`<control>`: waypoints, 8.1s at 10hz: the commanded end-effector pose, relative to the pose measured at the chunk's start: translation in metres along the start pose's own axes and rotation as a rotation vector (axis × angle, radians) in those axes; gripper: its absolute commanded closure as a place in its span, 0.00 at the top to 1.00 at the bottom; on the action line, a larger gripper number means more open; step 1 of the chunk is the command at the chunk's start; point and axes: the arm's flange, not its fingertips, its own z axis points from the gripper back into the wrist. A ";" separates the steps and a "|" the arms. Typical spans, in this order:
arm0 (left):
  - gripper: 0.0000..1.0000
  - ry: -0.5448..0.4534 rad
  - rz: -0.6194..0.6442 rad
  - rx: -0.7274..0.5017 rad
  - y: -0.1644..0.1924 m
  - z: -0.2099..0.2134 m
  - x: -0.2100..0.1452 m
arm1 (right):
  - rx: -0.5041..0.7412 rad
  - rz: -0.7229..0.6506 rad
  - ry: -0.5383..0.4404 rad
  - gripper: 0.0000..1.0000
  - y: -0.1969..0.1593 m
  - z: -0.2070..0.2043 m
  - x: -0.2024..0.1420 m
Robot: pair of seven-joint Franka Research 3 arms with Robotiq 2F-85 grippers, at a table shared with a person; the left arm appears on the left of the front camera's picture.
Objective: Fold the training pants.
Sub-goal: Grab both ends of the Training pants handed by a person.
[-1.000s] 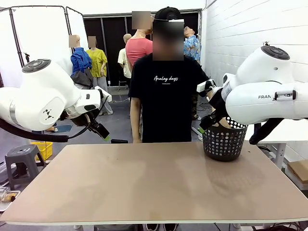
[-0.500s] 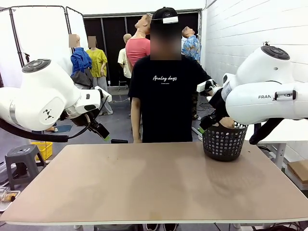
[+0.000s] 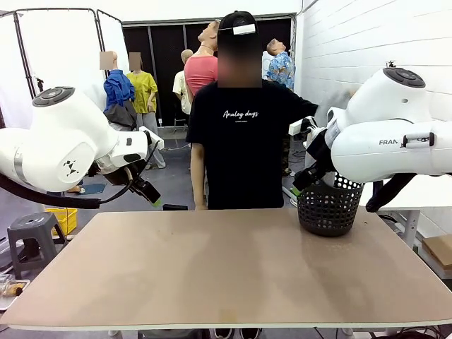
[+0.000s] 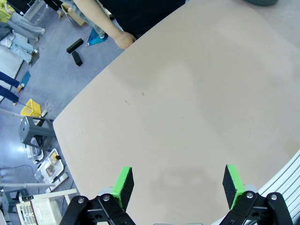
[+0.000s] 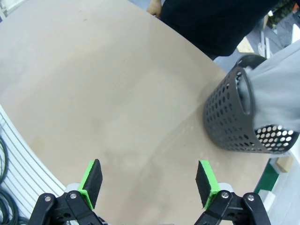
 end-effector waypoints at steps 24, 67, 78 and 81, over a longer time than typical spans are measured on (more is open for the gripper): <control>1.00 0.000 -0.006 -0.005 0.000 -0.001 0.000 | 0.000 0.003 0.005 1.00 0.000 -0.002 0.000; 1.00 0.000 -0.006 -0.005 0.000 -0.001 0.000 | 0.000 0.003 0.005 1.00 0.000 -0.002 0.000; 1.00 0.000 -0.006 -0.005 0.000 -0.001 0.000 | 0.000 0.003 0.005 1.00 0.000 -0.002 0.000; 1.00 0.000 -0.006 -0.005 0.000 -0.001 0.000 | 0.000 0.003 0.005 1.00 0.000 -0.002 0.000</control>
